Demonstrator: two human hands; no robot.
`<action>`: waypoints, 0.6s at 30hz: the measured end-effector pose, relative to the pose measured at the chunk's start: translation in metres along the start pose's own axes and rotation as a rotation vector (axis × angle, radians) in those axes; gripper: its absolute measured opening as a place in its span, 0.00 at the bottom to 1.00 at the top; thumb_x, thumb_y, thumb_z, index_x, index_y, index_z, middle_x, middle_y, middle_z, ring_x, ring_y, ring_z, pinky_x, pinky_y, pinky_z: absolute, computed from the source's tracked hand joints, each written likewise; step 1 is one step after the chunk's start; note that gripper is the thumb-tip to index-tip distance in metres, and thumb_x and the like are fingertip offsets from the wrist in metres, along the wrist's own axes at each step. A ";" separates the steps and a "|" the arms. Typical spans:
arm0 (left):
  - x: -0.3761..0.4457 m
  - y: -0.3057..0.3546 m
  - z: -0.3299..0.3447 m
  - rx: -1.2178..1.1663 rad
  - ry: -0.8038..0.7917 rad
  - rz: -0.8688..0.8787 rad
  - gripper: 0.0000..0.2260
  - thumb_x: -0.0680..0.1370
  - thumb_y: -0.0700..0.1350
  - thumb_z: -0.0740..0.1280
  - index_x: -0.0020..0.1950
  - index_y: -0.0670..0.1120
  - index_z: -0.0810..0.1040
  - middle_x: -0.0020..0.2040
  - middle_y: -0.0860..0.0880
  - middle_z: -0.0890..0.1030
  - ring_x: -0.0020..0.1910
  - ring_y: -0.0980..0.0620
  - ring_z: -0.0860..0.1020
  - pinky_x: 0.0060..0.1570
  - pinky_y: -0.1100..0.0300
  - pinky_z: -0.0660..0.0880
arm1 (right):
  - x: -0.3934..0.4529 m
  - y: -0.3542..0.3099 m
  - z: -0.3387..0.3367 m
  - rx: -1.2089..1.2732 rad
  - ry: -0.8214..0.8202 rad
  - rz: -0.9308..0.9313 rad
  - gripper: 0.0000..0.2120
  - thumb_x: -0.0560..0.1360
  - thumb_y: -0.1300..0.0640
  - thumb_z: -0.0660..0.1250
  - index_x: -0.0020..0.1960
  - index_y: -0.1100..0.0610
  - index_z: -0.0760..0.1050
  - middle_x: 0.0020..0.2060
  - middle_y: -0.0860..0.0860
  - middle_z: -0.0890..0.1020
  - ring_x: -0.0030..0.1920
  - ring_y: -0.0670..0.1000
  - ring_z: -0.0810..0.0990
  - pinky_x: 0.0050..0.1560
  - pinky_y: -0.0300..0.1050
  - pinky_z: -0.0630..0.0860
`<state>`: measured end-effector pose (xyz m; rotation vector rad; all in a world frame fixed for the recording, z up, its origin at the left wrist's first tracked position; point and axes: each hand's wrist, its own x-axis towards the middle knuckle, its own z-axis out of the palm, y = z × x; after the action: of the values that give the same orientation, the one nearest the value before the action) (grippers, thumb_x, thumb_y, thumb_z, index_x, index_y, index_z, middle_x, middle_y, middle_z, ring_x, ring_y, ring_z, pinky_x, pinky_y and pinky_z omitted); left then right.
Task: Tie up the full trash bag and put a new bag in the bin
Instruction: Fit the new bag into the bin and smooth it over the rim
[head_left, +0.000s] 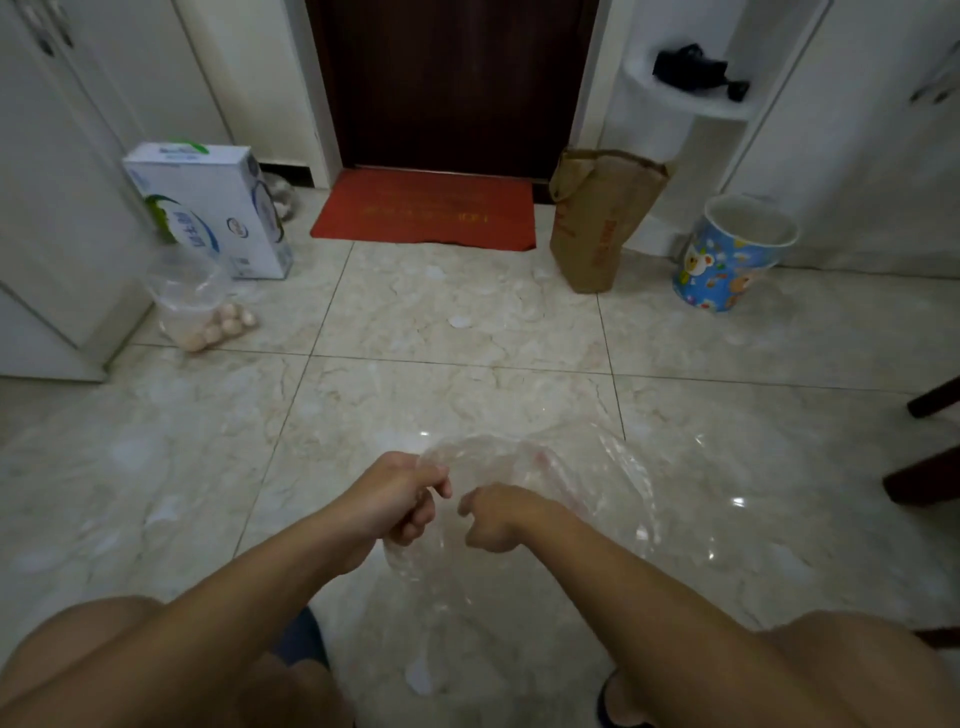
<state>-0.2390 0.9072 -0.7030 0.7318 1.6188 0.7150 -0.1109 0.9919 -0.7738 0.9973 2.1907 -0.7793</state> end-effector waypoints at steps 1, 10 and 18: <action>0.004 0.000 -0.003 -0.017 -0.009 -0.009 0.13 0.82 0.45 0.58 0.42 0.41 0.75 0.23 0.48 0.68 0.21 0.51 0.65 0.24 0.63 0.60 | 0.012 -0.001 0.006 -0.018 -0.037 0.005 0.25 0.79 0.56 0.60 0.75 0.56 0.64 0.73 0.57 0.68 0.71 0.58 0.69 0.68 0.52 0.69; 0.045 -0.013 -0.022 -0.179 -0.059 -0.104 0.13 0.82 0.46 0.58 0.42 0.42 0.76 0.25 0.47 0.69 0.22 0.51 0.66 0.26 0.62 0.60 | 0.111 0.004 0.058 -0.152 -0.184 0.122 0.30 0.80 0.45 0.56 0.79 0.47 0.52 0.80 0.55 0.45 0.78 0.62 0.45 0.73 0.70 0.50; 0.072 -0.023 -0.018 -0.115 0.113 -0.111 0.10 0.80 0.42 0.60 0.45 0.39 0.78 0.25 0.45 0.74 0.23 0.51 0.72 0.23 0.61 0.67 | 0.170 0.032 0.079 -0.282 -0.316 0.156 0.53 0.67 0.39 0.75 0.79 0.44 0.45 0.80 0.53 0.47 0.78 0.64 0.43 0.67 0.79 0.51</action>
<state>-0.2687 0.9484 -0.7621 0.5219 1.6912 0.7731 -0.1547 1.0292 -0.9550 0.8278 1.8632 -0.5001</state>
